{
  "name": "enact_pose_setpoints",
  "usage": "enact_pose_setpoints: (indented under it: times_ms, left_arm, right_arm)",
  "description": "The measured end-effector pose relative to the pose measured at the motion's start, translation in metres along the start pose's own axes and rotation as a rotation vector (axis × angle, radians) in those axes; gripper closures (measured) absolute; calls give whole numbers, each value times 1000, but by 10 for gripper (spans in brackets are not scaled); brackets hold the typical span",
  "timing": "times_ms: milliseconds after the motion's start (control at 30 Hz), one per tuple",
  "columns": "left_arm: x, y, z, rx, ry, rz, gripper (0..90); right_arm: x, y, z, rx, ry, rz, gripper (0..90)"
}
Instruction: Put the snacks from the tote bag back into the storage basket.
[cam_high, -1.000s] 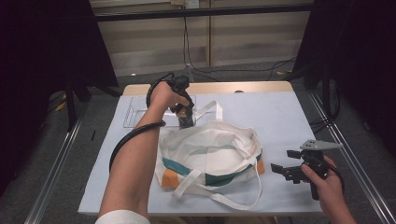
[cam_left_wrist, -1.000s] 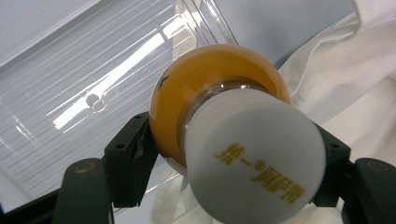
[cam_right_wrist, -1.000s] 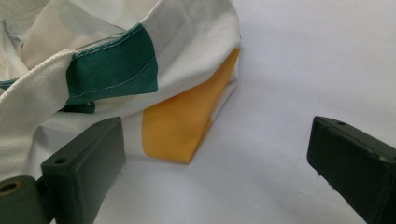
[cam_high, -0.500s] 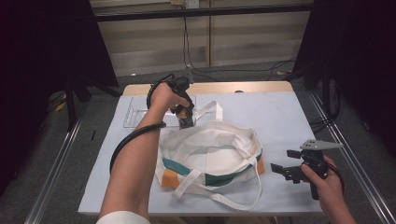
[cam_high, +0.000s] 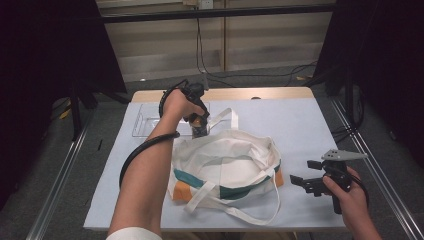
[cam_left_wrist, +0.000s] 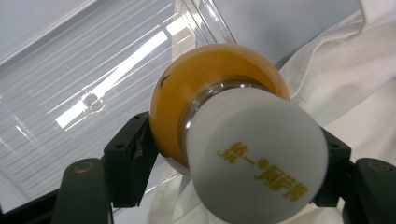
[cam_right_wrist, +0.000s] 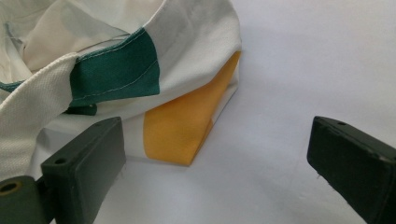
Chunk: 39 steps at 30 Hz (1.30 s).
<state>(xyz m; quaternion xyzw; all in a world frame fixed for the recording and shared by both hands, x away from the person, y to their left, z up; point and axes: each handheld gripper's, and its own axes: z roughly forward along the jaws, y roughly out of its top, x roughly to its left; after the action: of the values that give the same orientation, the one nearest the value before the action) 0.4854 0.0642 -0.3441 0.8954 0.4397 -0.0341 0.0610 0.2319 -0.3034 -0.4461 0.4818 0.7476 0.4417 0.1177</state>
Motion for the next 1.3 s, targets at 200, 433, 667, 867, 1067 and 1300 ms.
enact_pose_setpoints:
  times_ms: [200, 433, 667, 867, 1067, 1300]
  left_arm:
    - [0, -2, 0, -11, 3, 0, 296]
    - [0, -2, 1, -21, 9, 11, 295]
    - [0, -4, 1, -32, 5, 11, 291]
    - [0, -5, 1, -29, 6, 20, 261]
    - [0, -6, 1, -24, -3, 10, 203]
    - [2, -8, -1, -32, -9, 2, 167]
  right_arm:
    - [-1, 0, 1, -3, -4, 0, 39]
    - [0, 0, 0, 1, -3, -1, 39]
    - [1, 0, 1, 4, 1, 0, 39]
    - [0, 0, 1, 2, 1, 1, 39]
    - [1, 0, 1, 3, 0, -1, 39]
    - [0, -1, 1, 4, 0, -2, 39]
